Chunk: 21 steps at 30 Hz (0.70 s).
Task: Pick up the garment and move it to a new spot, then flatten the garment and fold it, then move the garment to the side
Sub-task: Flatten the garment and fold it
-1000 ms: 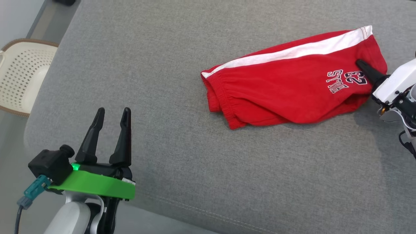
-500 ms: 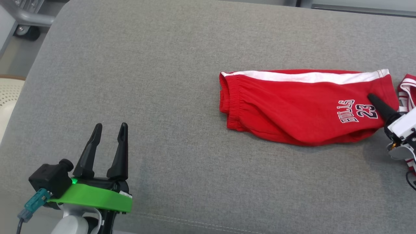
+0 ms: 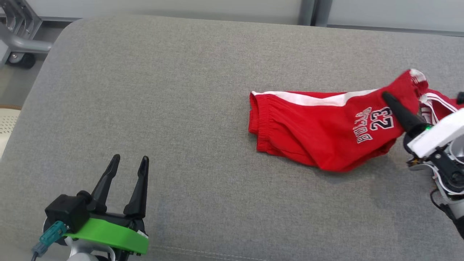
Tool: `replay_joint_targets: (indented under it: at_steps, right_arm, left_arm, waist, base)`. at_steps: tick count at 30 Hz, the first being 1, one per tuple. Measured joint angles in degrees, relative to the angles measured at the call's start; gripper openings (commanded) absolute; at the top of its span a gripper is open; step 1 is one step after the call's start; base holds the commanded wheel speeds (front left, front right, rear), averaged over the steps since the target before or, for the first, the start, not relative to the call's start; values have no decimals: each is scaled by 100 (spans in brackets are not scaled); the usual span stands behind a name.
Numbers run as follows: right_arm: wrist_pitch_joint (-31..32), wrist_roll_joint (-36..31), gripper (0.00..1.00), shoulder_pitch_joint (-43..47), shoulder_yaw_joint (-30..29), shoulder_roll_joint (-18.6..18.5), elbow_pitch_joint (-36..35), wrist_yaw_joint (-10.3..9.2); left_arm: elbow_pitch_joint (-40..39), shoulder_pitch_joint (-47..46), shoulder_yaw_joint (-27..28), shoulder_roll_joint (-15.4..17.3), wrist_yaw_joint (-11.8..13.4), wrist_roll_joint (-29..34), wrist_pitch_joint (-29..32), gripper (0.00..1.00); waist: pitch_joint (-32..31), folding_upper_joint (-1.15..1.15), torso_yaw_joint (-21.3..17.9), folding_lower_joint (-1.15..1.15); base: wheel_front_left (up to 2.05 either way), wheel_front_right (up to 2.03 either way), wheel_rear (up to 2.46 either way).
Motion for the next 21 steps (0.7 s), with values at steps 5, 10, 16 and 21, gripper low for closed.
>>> replay_joint_targets:
  at_steps: [5,10,16,21]
  right_arm:
    - [101,-334,0,-316,534,326,-592,0]
    - [193,-589,0,-685,853,690,-682,-302]
    - [310,-867,0,-774,1103,966,-226,-937]
    - [326,-999,0,-866,1201,1140,43,-1228]
  left_arm:
    - [35,0,-96,-2,-70,1,4,100]
    - [170,-13,-285,-59,-194,30,32,100]
    - [297,-50,-495,-208,-316,52,46,100]
    - [393,-63,-506,-264,-320,51,45,100]
  waist:
    - [11,0,126,0]
    - [29,0,302,0]
    - [52,0,590,0]
    - [98,0,844,0]
  base:
    - [0,0,0]
    - [0,0,0]
    - [0,0,0]
    - [0,0,0]
